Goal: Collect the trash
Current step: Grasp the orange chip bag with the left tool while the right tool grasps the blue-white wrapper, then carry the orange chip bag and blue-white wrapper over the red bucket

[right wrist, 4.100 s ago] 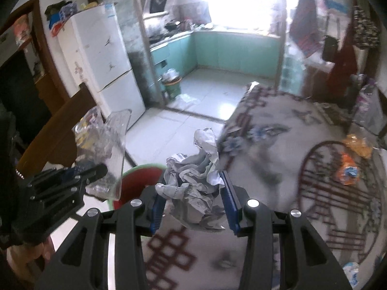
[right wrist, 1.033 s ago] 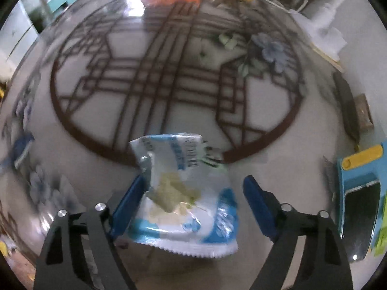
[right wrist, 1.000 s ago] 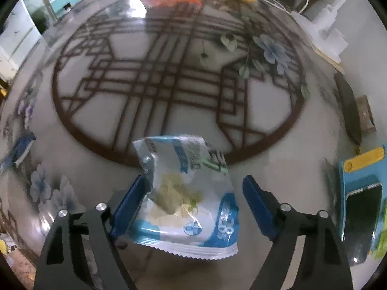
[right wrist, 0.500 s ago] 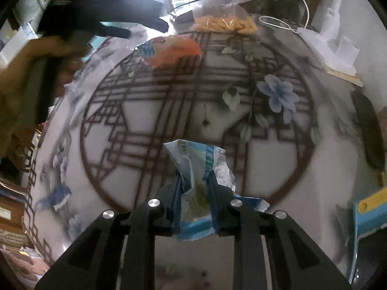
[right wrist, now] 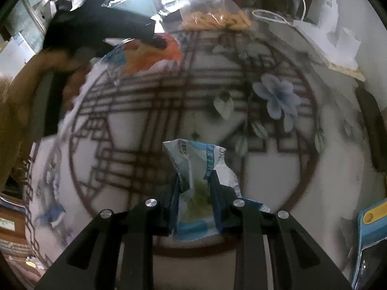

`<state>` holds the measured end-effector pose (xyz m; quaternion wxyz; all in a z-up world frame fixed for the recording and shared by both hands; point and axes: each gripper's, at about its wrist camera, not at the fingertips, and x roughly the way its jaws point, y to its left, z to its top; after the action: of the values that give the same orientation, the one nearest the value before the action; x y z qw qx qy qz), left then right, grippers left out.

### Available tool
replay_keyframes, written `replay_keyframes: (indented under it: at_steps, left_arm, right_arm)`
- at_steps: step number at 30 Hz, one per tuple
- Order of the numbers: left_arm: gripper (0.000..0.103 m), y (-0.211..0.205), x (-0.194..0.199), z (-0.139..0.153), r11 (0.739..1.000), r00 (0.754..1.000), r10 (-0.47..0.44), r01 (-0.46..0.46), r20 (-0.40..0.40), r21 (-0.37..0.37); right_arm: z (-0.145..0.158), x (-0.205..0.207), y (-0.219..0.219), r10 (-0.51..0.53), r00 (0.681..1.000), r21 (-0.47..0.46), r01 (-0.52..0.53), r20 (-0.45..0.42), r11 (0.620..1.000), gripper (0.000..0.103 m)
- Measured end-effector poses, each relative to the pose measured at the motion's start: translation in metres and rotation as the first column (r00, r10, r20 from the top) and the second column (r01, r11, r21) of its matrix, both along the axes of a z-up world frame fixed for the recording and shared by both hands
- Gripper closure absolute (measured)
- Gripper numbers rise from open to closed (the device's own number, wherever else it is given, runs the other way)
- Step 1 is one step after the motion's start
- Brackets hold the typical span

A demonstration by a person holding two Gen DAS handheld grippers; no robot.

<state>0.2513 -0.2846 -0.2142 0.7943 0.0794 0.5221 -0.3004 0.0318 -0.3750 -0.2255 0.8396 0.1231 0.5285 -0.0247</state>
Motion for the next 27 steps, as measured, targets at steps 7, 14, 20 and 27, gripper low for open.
replay_keyframes:
  at_steps: [7, 14, 20, 27]
  left_arm:
    - [0.047, 0.090, -0.068, 0.054, 0.995, 0.990, 0.103, -0.102, 0.091, -0.017]
    - [0.047, 0.174, -0.130, 0.081, 0.962, 0.948, 0.272, -0.271, 0.166, -0.031]
    - [0.047, 0.237, -0.168, 0.095, 0.924, 0.902, 0.378, -0.381, 0.209, -0.026]
    - [0.047, 0.289, -0.180, 0.106, 0.885, 0.857, 0.463, -0.463, 0.228, -0.054]
  right_arm:
    - [0.035, -0.005, 0.045, 0.110, 0.991, -0.054, -0.106, 0.081, 0.993, 0.079]
    - [0.046, -0.015, 0.092, 0.203, 0.976, -0.063, -0.198, 0.082, 0.978, 0.079]
    - [0.058, -0.018, 0.131, 0.278, 0.956, -0.086, -0.270, 0.098, 0.959, 0.079]
    - [0.067, -0.015, 0.171, 0.335, 0.935, -0.105, -0.325, 0.111, 0.940, 0.079]
